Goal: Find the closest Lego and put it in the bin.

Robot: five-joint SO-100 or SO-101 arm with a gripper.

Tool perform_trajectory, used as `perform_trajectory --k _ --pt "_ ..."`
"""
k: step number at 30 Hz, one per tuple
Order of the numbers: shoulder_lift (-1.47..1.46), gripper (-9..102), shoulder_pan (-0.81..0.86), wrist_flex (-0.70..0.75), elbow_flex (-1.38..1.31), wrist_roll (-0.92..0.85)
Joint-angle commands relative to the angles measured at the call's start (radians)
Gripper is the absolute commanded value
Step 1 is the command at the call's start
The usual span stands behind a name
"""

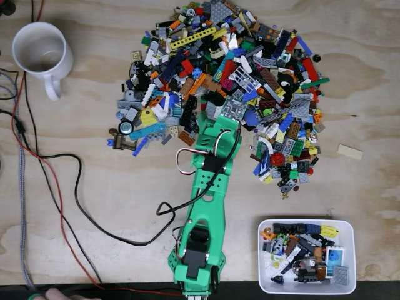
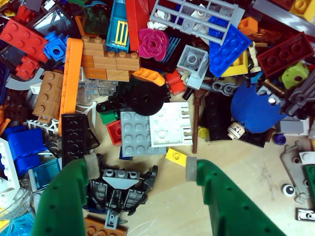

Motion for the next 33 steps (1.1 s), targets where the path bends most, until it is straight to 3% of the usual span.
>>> perform_trajectory --k 1,19,26,33 --pt "-0.028 24 -0.017 0.067 -0.140 0.028" --pt "-0.034 25 -0.021 0.087 -0.172 0.051" --pt "-0.419 24 -0.120 0.495 -0.762 0.492" --pt "-0.799 24 -0.118 0.695 -1.112 0.867"
